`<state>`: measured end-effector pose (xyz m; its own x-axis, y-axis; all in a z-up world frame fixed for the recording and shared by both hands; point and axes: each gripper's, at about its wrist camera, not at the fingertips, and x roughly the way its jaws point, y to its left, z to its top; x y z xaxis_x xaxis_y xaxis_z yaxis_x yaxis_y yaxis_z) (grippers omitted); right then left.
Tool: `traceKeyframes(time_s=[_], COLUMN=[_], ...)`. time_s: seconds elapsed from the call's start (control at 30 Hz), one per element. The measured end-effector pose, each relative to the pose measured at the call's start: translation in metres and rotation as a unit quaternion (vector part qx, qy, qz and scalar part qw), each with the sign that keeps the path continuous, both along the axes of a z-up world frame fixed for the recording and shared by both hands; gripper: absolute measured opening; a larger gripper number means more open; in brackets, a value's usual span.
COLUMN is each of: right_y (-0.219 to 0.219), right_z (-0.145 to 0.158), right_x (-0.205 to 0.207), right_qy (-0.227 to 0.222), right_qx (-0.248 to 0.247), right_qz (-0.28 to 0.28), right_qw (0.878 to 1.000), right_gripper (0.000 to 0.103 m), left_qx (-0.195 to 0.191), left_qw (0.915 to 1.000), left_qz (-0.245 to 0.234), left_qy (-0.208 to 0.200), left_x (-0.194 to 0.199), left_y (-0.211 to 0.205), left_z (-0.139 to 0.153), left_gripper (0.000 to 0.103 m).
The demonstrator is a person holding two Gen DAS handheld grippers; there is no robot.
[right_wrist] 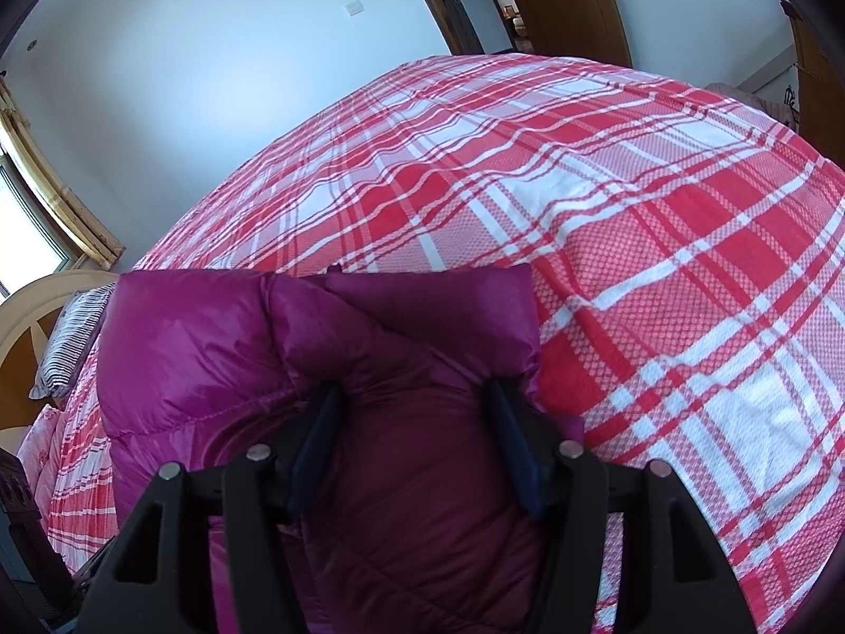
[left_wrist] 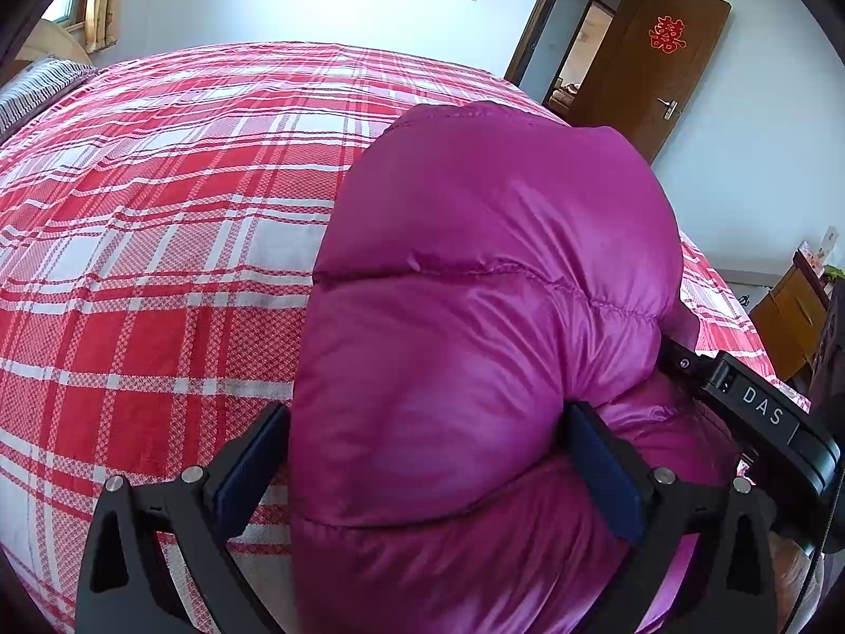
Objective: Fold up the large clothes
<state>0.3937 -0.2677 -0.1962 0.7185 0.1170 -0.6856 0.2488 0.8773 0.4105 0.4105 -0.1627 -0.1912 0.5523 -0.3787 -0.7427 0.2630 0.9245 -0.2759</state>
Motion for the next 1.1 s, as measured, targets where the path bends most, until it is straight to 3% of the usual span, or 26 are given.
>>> traceKeyframes(time_s=[0.9, 0.97, 1.03, 1.1], right_y=[0.001, -0.002, -0.015, -0.024], right_z=[-0.001, 0.002, 0.007, 0.015], right_x=[0.002, -0.004, -0.023, -0.043], right_qy=[0.004, -0.011, -0.057, -0.094], right_qx=[-0.01, 0.002, 0.04, 0.045], right_qz=[0.007, 0.008, -0.001, -0.027], right_qw=[1.0, 1.0, 0.998, 0.994], right_gripper=[0.063, 0.065, 0.076, 0.084], left_qx=[-0.009, -0.023, -0.059, -0.104], left_qw=[0.9999, 0.9995, 0.9979, 0.9941], left_qz=[-0.014, -0.023, -0.027, -0.032], left_qy=[0.002, 0.003, 0.003, 0.0], left_x=[-0.005, -0.007, -0.009, -0.014], left_y=[0.0, 0.005, 0.016, 0.029], left_z=[0.0, 0.0, -0.001, 0.001], left_gripper=[0.102, 0.102, 0.102, 0.102])
